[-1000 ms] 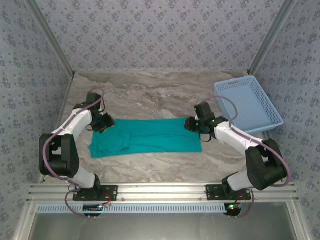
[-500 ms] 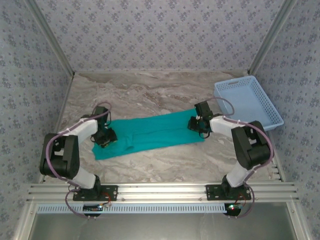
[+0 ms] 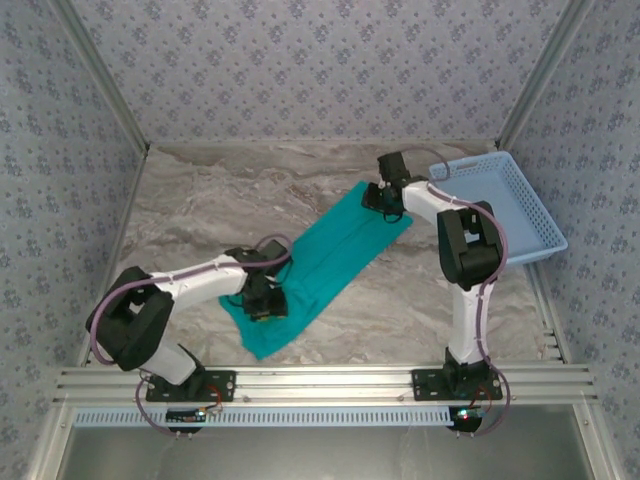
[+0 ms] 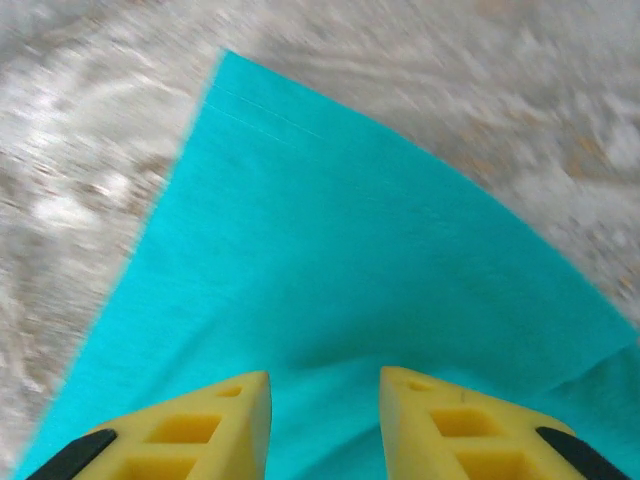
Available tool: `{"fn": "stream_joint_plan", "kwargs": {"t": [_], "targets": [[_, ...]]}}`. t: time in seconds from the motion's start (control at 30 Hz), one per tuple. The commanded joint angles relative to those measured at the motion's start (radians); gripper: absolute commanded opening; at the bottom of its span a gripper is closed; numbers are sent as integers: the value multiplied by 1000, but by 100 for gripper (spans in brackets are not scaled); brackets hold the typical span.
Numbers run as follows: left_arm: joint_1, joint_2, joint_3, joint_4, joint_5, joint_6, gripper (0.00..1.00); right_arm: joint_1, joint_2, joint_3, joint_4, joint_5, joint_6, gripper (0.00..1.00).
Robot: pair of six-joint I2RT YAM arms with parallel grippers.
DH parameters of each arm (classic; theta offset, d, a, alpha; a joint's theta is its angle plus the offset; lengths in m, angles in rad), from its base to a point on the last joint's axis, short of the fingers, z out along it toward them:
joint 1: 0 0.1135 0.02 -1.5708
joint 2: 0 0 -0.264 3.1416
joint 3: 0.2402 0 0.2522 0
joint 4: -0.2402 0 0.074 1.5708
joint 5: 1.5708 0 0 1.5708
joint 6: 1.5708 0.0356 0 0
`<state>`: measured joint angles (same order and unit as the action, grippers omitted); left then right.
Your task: Fold the inside-out t-shirt
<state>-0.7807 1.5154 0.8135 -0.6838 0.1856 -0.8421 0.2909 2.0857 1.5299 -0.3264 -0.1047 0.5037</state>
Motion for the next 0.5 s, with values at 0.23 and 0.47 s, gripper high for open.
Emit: {"fn": "stream_joint_plan", "kwargs": {"t": [0.23,0.47], "targets": [[-114,-45,266,-93,24,59,41,62,-188,-99,-339,226,74,41],[20,-161,126,-82,-112,209,45,151,-118,-101,-308,326,133,47]]}}
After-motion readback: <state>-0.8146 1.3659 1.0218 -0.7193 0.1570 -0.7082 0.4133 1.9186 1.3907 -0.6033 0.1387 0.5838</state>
